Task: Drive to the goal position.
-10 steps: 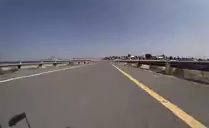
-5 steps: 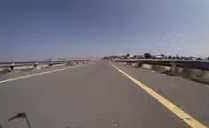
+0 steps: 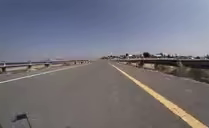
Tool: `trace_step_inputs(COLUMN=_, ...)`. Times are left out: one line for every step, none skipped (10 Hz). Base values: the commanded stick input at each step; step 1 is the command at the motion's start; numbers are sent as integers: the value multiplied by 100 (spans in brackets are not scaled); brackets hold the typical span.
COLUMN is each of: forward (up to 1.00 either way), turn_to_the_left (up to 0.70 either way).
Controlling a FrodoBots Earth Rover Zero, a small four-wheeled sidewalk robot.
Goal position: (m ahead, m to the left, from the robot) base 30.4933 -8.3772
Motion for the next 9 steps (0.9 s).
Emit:
trace_step_inputs(forward=100, turn_to_the_left=0)
trace_step_inputs(forward=100, turn_to_the_left=0)
trace_step_inputs(forward=100, turn_to_the_left=0)
trace_step_inputs(forward=100, turn_to_the_left=0)
trace_step_inputs(forward=100, turn_to_the_left=0)
trace_step_inputs(forward=100, turn_to_the_left=0)
trace_step_inputs(forward=100, turn_to_the_left=0)
trace_step_inputs(forward=100, turn_to_the_left=11)
trace_step_inputs(forward=100, turn_to_the_left=25)
